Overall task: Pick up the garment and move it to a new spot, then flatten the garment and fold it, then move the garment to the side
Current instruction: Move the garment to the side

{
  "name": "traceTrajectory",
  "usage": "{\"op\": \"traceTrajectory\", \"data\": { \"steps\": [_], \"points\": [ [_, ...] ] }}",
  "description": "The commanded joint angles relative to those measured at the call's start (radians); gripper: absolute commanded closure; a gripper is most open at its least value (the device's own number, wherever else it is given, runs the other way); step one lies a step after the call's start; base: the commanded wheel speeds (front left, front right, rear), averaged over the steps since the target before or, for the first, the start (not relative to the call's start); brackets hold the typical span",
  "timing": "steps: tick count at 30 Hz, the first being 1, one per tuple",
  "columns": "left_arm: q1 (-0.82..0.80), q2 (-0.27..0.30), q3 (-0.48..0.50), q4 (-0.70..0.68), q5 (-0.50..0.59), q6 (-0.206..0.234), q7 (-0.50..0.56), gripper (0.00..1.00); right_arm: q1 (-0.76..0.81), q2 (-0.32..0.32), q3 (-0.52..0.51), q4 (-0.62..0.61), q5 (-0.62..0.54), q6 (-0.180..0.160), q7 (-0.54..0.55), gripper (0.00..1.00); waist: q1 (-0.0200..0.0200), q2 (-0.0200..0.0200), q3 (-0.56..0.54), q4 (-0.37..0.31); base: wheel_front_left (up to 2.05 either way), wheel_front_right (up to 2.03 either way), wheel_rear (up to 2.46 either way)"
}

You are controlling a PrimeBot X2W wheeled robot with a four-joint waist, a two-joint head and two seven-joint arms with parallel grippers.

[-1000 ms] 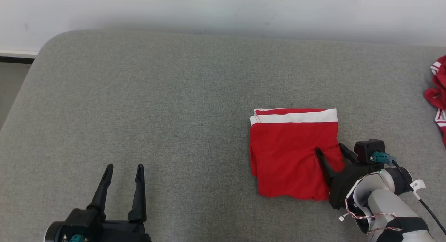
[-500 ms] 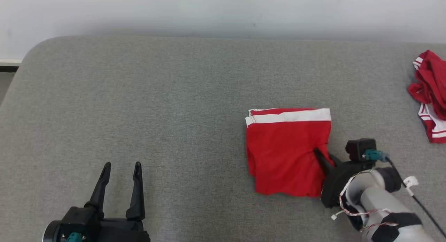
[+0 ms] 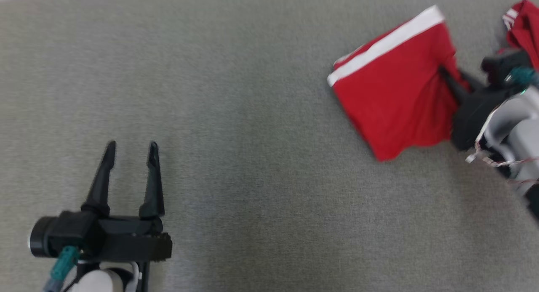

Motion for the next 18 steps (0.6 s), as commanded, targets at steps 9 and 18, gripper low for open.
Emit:
{"op": "traceTrajectory", "data": {
  "steps": [9, 18],
  "points": [
    [-0.045, 0.039, 0.064, -0.071, 0.052, -0.020, 0.000, 0.00, -0.165, -0.181, -0.020, -0.095, 0.045, -0.003, 0.022, 1.00, -0.0002, -0.0001, 0.249, -0.227, 0.00, 0.00, 0.00],
    [-0.048, 0.067, 0.064, -0.155, 0.080, -0.033, 0.000, 0.00, -0.263, -0.307, -0.076, -0.056, 0.040, -0.003, 0.034, 1.00, -0.0002, -0.0001, 0.319, -0.279, 0.00, 0.00, 0.00]
  ]
}}
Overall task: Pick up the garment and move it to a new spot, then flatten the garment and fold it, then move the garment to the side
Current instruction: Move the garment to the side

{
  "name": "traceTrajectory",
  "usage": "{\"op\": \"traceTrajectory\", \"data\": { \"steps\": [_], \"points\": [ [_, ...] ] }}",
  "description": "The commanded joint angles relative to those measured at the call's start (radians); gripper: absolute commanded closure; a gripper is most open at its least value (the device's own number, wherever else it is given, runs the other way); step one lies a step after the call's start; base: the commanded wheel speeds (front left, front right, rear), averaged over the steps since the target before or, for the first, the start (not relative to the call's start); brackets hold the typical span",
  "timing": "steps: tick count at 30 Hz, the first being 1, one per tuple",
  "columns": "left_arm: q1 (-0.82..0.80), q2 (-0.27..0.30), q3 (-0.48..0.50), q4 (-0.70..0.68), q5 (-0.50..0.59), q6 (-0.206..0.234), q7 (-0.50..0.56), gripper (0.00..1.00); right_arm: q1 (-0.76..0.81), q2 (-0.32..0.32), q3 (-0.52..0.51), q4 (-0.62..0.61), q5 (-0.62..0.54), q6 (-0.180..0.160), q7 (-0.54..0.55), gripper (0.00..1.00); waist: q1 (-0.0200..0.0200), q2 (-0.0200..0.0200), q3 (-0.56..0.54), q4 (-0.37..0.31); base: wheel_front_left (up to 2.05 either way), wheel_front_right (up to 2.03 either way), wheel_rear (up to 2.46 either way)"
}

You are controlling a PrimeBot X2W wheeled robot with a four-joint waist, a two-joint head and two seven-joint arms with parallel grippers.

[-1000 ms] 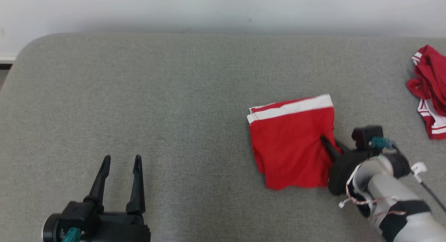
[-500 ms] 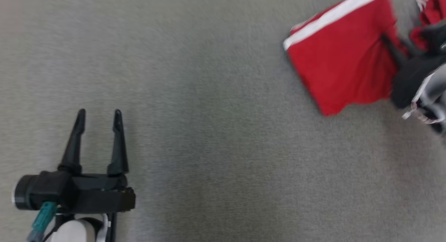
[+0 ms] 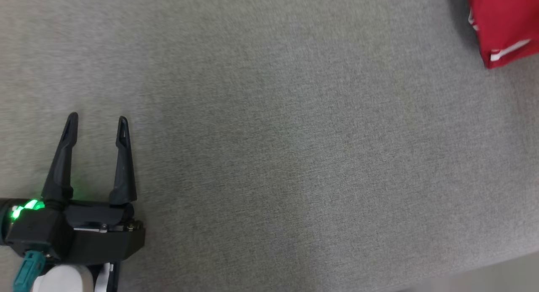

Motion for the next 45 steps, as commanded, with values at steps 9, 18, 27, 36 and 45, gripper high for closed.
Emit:
{"op": "traceTrajectory", "data": {
  "steps": [9, 18, 27, 36, 45],
  "points": [
    [-0.009, 0.010, -0.023, -0.040, 0.007, -0.013, 0.001, 0.00, -0.123, -0.047, 0.025, 0.108, -0.099, -0.003, -0.014, 1.00, -0.0001, -0.0002, 0.099, -0.033, 0.00, 0.00, 0.00],
    [0.004, 0.005, -0.017, -0.030, 0.005, -0.004, 0.005, 0.00, -0.207, 0.001, 0.029, 0.241, -0.237, -0.003, -0.101, 0.00, -0.0001, -0.0002, 0.116, -0.008, 0.00, 0.00, 0.00],
    [0.034, -0.008, -0.004, 0.003, -0.010, 0.002, 0.004, 0.00, -0.203, 0.076, -0.017, 0.316, -0.280, -0.003, -0.215, 0.00, -0.0001, -0.0002, 0.029, -0.007, 0.00, 0.00, 0.00],
    [0.091, -0.028, 0.032, 0.037, -0.037, 0.016, 0.000, 0.00, -0.099, 0.160, -0.039, 0.228, -0.246, -0.003, -0.300, 0.00, -0.0001, -0.0002, -0.154, 0.004, 0.00, 0.00, 0.00],
    [0.221, -0.041, 0.100, 0.059, -0.051, 0.029, 0.000, 0.00, 0.246, 0.290, -0.181, -0.059, -0.268, -0.003, -0.306, 0.00, -0.0001, -0.0002, -0.368, 0.034, 0.00, 0.00, 0.00]
  ]
}}
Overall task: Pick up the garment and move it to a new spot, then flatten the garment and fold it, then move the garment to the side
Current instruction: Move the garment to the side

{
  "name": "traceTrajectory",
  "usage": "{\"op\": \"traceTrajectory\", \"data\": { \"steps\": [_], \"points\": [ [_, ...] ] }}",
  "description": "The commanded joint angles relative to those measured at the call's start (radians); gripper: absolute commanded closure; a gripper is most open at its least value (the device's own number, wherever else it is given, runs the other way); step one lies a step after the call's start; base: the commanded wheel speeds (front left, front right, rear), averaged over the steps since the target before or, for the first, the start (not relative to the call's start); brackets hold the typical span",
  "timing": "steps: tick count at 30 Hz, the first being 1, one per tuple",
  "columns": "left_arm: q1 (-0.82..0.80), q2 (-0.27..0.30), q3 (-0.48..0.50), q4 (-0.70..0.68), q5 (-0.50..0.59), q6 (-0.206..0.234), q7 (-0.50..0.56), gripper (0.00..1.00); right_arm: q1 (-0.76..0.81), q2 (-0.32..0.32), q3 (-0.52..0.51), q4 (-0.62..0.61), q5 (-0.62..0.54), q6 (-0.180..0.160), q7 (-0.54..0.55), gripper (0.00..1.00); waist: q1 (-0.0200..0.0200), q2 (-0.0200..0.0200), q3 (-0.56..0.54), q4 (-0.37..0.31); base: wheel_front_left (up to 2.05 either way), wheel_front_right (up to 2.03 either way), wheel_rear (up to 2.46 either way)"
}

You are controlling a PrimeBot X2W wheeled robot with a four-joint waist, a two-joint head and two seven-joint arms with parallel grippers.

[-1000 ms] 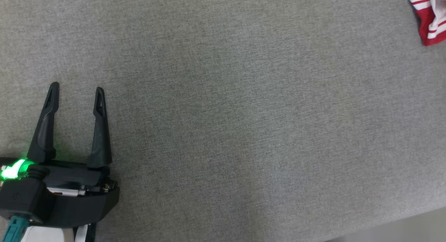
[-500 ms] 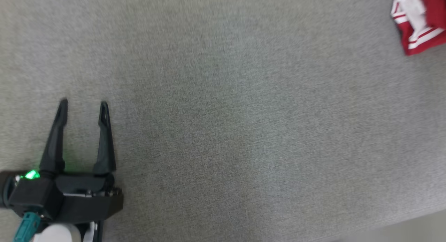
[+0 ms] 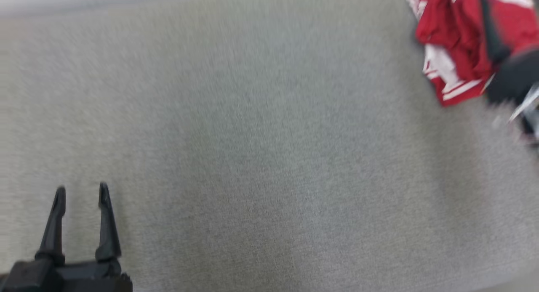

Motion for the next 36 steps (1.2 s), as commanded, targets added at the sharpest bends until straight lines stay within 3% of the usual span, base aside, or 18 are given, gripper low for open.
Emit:
{"op": "traceTrajectory", "data": {
  "steps": [1, 13, 20, 27, 36],
  "points": [
    [0.027, -0.005, 0.004, 0.008, -0.002, 0.000, 0.001, 0.00, 0.078, 0.021, -0.034, -0.044, -0.012, -0.003, 0.000, 0.00, 0.0002, 0.0001, -0.133, 0.034, 0.00, 0.00, 0.00],
    [0.093, -0.014, 0.009, 0.073, -0.017, -0.002, 0.001, 0.00, 0.582, 0.198, -0.290, -0.327, -0.098, -0.003, 0.000, 0.00, 0.0002, 0.0001, -0.246, 0.098, 0.00, 0.00, 0.00],
    [0.127, -0.016, -0.004, 0.117, -0.024, -0.004, 0.001, 0.00, 0.813, 0.293, -0.349, -0.426, -0.121, -0.003, 0.000, 0.00, 0.0002, 0.0001, -0.318, 0.129, 0.00, 0.00, 0.00],
    [0.142, -0.017, -0.011, 0.140, -0.034, -0.006, 0.001, 0.00, 0.928, 0.348, -0.371, -0.479, -0.135, -0.003, 0.000, 0.00, 0.0002, 0.0001, -0.351, 0.143, 0.00, 0.00, 0.00],
    [0.114, -0.018, -0.027, 0.173, -0.037, -0.026, 0.001, 0.00, 0.938, 0.385, -0.331, -0.449, -0.138, -0.003, 0.000, 0.00, 0.0002, 0.0001, -0.355, 0.140, 0.00, 0.00, 0.00]
  ]
}}
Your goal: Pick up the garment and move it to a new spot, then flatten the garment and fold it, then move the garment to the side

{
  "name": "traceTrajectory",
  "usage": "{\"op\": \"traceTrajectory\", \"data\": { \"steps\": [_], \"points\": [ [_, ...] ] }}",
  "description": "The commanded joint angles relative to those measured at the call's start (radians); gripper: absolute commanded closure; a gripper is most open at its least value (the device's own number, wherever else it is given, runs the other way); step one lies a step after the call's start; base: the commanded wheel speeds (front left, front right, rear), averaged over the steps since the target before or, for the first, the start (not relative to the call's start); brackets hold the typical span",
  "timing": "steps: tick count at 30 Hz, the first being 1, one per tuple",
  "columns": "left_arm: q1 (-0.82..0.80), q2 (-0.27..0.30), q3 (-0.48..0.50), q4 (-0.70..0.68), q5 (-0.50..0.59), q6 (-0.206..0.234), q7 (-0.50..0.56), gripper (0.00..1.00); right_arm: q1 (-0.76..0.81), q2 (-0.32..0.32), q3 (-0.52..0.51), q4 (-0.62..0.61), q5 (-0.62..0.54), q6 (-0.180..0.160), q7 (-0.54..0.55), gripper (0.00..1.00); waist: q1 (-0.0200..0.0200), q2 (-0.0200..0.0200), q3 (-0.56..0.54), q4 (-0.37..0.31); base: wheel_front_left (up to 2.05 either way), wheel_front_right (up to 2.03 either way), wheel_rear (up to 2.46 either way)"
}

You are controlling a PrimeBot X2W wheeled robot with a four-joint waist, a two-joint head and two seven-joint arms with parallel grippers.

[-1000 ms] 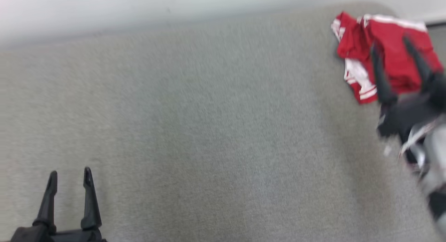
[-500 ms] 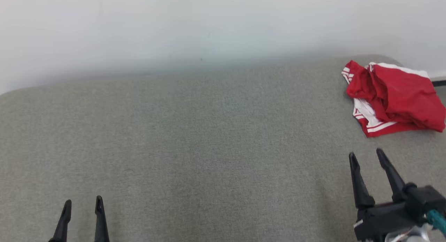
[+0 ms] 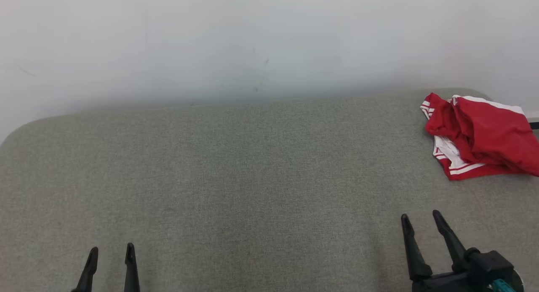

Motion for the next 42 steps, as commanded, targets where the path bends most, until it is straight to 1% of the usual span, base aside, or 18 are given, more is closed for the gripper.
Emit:
{"op": "traceTrajectory", "data": {
  "steps": [1, 7, 19, 26, 27, 31, 42],
  "points": [
    [-0.017, 0.000, -0.002, 0.007, -0.002, -0.006, 0.001, 0.00, -0.015, 0.013, 0.009, 0.012, 0.000, -0.003, 0.000, 0.00, 0.0000, 0.0001, 0.002, -0.001, 0.00, 0.00, 0.00],
    [-0.037, 0.000, -0.006, 0.017, -0.002, -0.015, 0.001, 0.00, -0.033, 0.036, 0.008, 0.033, 0.000, -0.003, 0.000, 0.00, 0.0000, 0.0001, 0.006, 0.004, 0.00, 0.00, 0.00],
    [-0.044, -0.001, -0.014, 0.026, -0.025, -0.027, 0.001, 0.00, -0.025, 0.042, 0.000, 0.041, -0.001, -0.003, 0.000, 0.00, 0.0000, 0.0001, 0.001, 0.008, 0.00, 0.00, 0.00],
    [-0.042, -0.001, -0.022, 0.022, -0.027, -0.025, 0.001, 0.00, -0.022, 0.051, -0.004, 0.043, 0.000, -0.003, 0.000, 0.00, 0.0000, 0.0001, -0.002, 0.010, 0.00, 0.00, 0.00],
    [-0.035, 0.000, -0.023, 0.025, -0.023, -0.025, 0.000, 1.00, -0.028, 0.048, -0.002, 0.044, 0.001, 0.000, 0.000, 1.00, 0.0000, 0.0001, -0.002, 0.010, 0.00, 0.00, 0.00],
    [-0.017, -0.007, -0.024, 0.064, -0.028, -0.025, 0.001, 1.00, -0.001, 0.052, 0.003, 0.078, 0.002, 0.000, 0.001, 1.00, 0.0001, 0.0001, -0.002, 0.010, 0.00, 0.00, 0.00],
    [-0.052, -0.006, -0.016, 0.081, -0.245, -0.030, 0.061, 1.00, -0.018, 0.061, -0.027, 0.073, 0.209, 0.000, 0.056, 1.00, 0.0001, 0.0001, 0.000, 0.012, 0.00, 0.00, 0.00]
  ]
}}
